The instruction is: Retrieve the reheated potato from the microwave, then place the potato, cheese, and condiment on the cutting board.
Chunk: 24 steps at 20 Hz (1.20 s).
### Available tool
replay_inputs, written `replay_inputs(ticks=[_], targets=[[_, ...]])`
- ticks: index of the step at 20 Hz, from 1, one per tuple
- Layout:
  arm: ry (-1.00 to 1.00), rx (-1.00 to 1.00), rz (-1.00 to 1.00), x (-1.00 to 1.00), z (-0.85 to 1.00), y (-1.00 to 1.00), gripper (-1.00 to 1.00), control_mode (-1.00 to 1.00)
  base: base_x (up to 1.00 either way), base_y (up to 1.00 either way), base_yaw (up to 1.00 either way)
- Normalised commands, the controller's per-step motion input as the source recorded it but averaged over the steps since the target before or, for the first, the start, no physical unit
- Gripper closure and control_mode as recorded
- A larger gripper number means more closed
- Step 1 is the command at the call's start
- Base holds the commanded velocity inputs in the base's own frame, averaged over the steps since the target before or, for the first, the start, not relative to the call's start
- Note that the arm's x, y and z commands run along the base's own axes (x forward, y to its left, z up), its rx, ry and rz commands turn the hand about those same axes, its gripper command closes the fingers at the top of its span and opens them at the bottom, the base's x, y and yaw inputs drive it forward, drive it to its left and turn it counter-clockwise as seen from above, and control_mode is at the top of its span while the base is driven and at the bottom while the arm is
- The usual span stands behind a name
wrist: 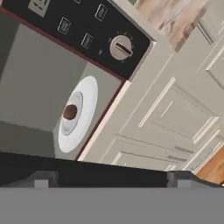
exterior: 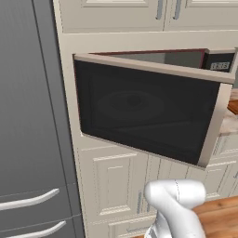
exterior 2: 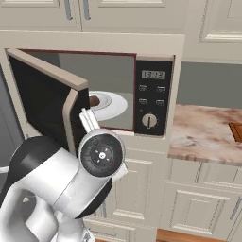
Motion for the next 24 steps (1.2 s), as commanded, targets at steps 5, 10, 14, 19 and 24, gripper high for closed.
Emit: replay_inputs(ticks=[5, 10, 14, 19, 24], targets=[[0.06, 0.37, 0.00, 0.53, -0.07, -0.03, -1.00, -1.00, 0.00, 0.00, 0.00], [0.00, 0.36, 0.00, 0.46, -0.18, 0.18, -1.00, -1.00, 0.00, 0.00, 0.00], [0.00, 0.20, 0.00, 0.37, -0.26, 0.29, -1.00, -1.00, 0.00, 0.00, 0.00], [0.02, 0.16, -0.01, 0.55, -0.22, 0.31, -1.00, -1.00, 0.00, 0.00, 0.00], [0.14, 0.20, -0.01, 0.40, -0.06, 0.17, -1.00, -1.00, 0.00, 0.00, 0.00]])
